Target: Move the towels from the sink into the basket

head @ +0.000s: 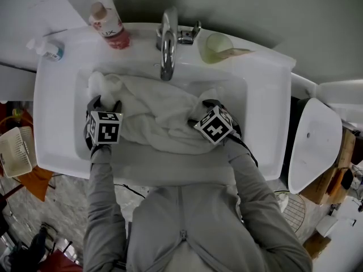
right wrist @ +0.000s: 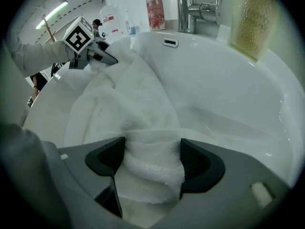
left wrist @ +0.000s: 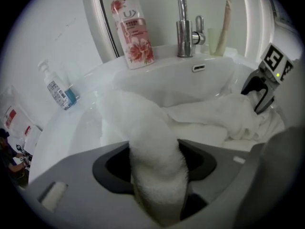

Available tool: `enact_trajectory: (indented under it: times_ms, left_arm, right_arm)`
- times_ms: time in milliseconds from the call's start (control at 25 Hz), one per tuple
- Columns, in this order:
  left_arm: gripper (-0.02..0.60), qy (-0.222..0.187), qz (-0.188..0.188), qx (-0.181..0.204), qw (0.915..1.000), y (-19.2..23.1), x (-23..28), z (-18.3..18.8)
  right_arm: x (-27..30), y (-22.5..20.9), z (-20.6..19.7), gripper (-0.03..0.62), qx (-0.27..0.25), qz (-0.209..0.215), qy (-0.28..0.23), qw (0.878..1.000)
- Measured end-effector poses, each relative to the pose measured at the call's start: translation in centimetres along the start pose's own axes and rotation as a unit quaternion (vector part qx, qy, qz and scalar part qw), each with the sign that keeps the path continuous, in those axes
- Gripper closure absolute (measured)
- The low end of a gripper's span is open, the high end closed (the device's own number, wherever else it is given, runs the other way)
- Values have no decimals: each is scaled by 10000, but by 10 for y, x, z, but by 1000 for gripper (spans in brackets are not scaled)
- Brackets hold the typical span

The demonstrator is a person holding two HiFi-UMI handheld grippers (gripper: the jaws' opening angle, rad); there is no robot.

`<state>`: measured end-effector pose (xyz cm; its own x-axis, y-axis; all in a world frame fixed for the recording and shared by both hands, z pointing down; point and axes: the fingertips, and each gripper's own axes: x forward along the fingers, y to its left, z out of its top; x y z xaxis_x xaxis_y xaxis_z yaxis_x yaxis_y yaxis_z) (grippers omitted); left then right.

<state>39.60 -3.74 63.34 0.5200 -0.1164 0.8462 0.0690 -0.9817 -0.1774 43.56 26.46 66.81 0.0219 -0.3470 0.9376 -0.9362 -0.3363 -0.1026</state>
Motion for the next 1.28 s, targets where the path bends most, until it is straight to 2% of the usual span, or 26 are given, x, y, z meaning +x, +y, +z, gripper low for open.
enact_trajectory:
  times_ms: [160, 280, 440, 560, 960, 1080, 1280]
  left_arm:
    - [325, 17, -4, 59, 10000, -2, 0, 1]
    - [393, -19, 55, 44, 10000, 1, -8, 3]
    - [420, -62, 128, -16, 9999, 6, -18, 3]
    - [430, -187, 240, -39, 9995, 12, -30, 7]
    - [436, -988, 415, -359, 9936, 16, -102, 30]
    - [436, -1171, 511, -361, 9911, 17, -124, 34]
    - [436, -1463, 716, -371, 9859, 21, -158, 37]
  right_arm:
    - [0, 7, 0, 300, 38, 238, 124, 9996]
    - [-5, 11, 1, 373, -93, 186, 203, 9996]
    - [-12, 10, 1, 454, -101, 60, 194, 9997]
    - [-20, 7, 3, 488, -54, 0, 95, 9999]
    - [-76, 6, 20, 504, 452, -58, -934, 9946]
    - [-95, 9, 26, 505, 411, -181, -1225, 9914]
    - [-126, 11, 37, 506, 52, -645, -1693, 9834]
